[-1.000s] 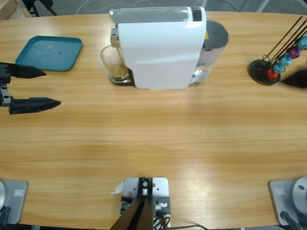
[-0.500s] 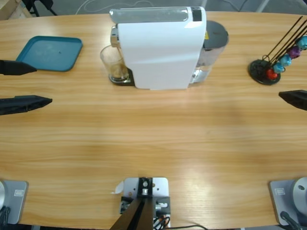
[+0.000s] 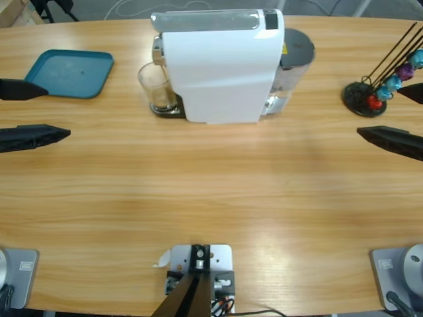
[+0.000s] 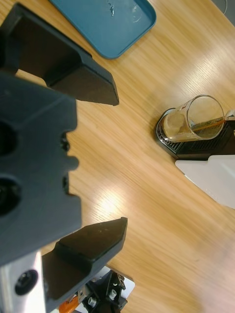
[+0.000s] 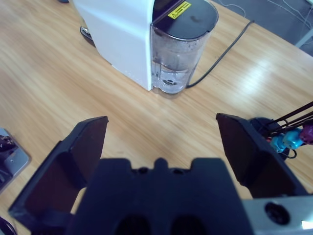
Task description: Pour coffee
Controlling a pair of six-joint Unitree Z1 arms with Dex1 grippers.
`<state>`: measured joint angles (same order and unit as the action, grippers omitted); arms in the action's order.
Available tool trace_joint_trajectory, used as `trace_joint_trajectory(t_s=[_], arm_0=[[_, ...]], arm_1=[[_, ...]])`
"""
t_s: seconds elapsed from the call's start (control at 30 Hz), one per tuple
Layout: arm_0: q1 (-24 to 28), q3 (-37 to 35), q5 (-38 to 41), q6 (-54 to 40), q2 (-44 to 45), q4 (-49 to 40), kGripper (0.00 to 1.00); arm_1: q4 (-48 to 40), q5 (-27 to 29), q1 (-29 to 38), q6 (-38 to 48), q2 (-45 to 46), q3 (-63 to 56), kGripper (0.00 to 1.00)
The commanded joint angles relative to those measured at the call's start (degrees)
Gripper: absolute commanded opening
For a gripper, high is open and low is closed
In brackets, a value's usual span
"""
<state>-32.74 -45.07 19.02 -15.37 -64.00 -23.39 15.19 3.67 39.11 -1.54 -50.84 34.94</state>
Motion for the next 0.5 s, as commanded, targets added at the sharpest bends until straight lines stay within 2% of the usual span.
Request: trace_joint_trajectory(t_s=[0.03, 0.17, 0.5], arm_0=[[0.6, 1.5, -0.6, 0.0, 1.2, -0.3, 1.000], [1.7, 1.2, -0.5, 0.7, 1.9, 0.1, 1.000], [1.7, 5.1, -0.9, 0.3, 1.2, 2.7, 1.000]], arm_1=[[1.2, 6.3, 0.7, 5.5, -8.3, 0.0, 1.000], [3.3, 6.2, 0.7, 0.9, -5.0, 1.2, 1.000], [3.7, 3.9, 0.6, 2.1, -4.3, 0.7, 1.000]])
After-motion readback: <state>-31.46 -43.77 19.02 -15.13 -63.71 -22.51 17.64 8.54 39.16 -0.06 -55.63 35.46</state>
